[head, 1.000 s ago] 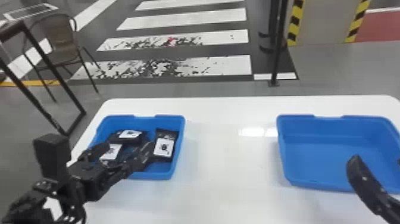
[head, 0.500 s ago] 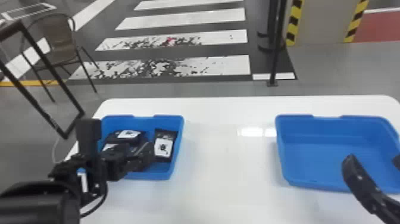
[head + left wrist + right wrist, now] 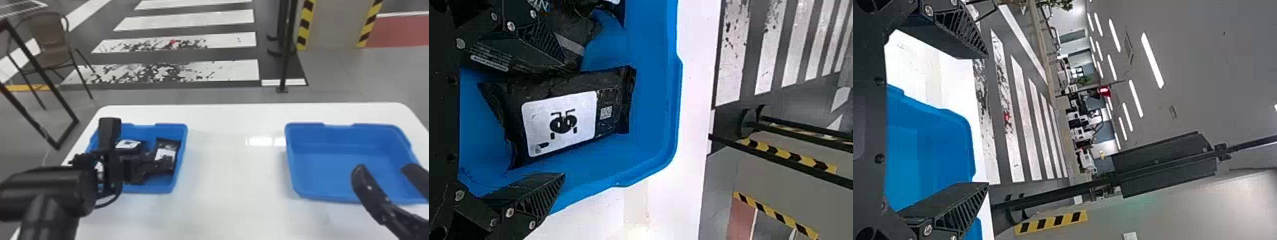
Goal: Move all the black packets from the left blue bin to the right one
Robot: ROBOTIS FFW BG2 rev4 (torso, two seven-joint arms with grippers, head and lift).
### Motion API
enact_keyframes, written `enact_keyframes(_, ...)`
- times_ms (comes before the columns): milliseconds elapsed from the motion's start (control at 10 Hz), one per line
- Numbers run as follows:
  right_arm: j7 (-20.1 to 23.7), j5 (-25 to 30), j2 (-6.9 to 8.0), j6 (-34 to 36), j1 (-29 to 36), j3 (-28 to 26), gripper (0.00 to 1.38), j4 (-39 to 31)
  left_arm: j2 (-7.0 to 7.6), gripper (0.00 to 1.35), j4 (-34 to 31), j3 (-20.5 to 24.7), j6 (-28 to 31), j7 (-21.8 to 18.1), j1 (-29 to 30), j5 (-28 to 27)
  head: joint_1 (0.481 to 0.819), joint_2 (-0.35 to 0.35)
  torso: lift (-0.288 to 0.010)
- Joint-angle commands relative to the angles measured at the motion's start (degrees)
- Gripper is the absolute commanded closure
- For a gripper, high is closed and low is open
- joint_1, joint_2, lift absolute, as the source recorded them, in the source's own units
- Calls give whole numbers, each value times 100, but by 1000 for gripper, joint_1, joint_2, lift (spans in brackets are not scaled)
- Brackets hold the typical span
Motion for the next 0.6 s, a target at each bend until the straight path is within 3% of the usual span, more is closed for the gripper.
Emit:
enact_keyframes(0, 3, -29, 0, 0, -24, 0, 114, 24, 22, 275, 542, -109, 155, -102, -364, -22, 695, 136, -154)
enact_keyframes(200, 12, -29, 0, 0, -24, 0, 114, 52, 13, 351, 894, -200, 225, -111, -589, 24, 695, 126, -154)
enact_keyframes(400, 12, -40, 0, 0, -24, 0, 114, 66, 22, 812, 1048, -360, 211, -154, -772, -11, 695, 115, -154)
enact_keyframes(500, 12, -40, 0, 0, -39, 0, 114, 66, 13, 897, 1119, -360, 197, -154, -786, 47, 695, 107, -154)
